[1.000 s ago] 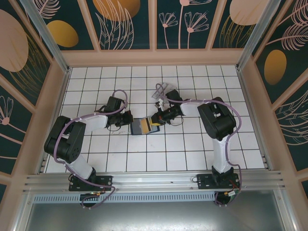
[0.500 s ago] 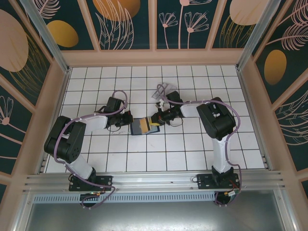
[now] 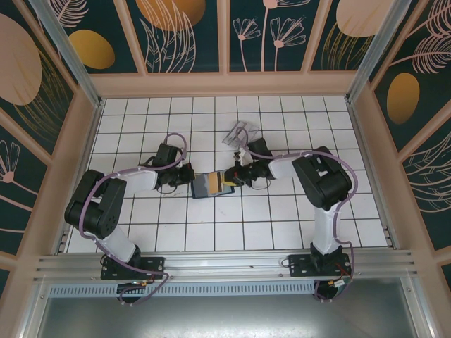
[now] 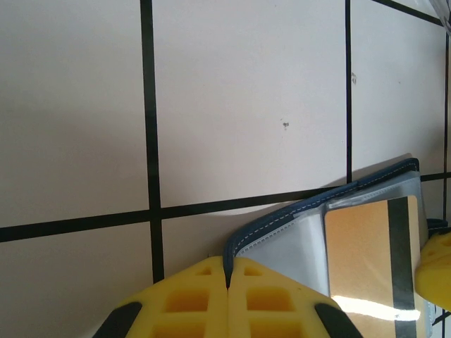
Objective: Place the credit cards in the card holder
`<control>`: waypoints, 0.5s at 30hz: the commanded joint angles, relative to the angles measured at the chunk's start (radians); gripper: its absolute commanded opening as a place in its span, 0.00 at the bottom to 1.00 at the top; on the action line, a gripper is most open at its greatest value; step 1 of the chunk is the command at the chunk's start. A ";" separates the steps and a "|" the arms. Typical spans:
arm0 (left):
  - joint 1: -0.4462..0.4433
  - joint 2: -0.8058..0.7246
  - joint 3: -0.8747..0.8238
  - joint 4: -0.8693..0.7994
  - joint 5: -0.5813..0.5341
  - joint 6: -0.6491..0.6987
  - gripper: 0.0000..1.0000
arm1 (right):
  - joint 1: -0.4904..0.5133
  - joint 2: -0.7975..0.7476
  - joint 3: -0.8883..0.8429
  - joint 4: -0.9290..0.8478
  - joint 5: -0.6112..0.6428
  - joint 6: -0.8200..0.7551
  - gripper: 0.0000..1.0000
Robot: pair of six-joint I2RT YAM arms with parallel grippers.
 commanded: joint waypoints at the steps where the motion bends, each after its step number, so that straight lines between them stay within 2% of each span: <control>1: 0.007 0.002 -0.026 0.008 -0.029 -0.007 0.00 | 0.027 -0.024 -0.066 0.070 0.080 0.115 0.00; 7: 0.007 0.002 -0.029 0.021 -0.023 -0.008 0.00 | 0.070 0.007 -0.055 0.111 0.050 0.161 0.00; 15: 0.010 -0.021 -0.040 0.021 -0.043 -0.022 0.00 | 0.078 -0.043 -0.086 0.108 0.104 0.176 0.00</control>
